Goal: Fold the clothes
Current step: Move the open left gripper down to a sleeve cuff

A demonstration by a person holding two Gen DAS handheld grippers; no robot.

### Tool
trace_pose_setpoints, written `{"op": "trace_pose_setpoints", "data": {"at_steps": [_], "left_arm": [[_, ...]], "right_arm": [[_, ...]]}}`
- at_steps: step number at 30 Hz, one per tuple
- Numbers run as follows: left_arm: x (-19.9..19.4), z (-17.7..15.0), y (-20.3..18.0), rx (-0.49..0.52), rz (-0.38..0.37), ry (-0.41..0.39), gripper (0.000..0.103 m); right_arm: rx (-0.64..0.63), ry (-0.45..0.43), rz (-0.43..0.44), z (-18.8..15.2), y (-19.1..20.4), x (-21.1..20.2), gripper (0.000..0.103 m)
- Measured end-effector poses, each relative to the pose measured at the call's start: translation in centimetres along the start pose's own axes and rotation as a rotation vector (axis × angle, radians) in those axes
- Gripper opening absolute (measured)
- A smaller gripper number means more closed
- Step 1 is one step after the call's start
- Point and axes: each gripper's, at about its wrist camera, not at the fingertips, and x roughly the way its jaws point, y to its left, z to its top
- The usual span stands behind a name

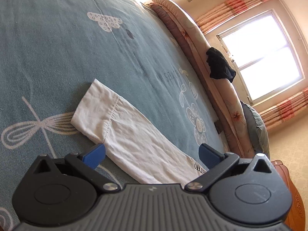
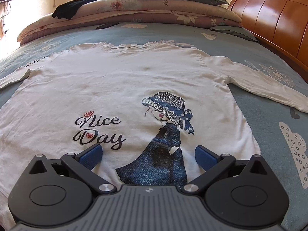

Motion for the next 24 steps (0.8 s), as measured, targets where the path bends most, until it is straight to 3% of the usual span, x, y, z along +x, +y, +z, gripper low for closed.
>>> {"op": "trace_pose_setpoints", "data": {"at_steps": [2,8,24], "left_arm": [[0.7,-0.9,0.9,-0.067,-0.012,0.005,0.102],[1.5,-1.7,4.1,-0.256,-0.063,-0.108,0.102],[3.4,0.4,4.8,-0.376,-0.059,-0.203,0.102]], "right_arm": [[-0.001,0.003,0.001,0.1,0.0,0.0,0.103],[0.001,0.002,0.000,0.1,0.0,0.0,0.103],[0.007,-0.010,-0.001,0.0,0.1,0.0,0.103]]}}
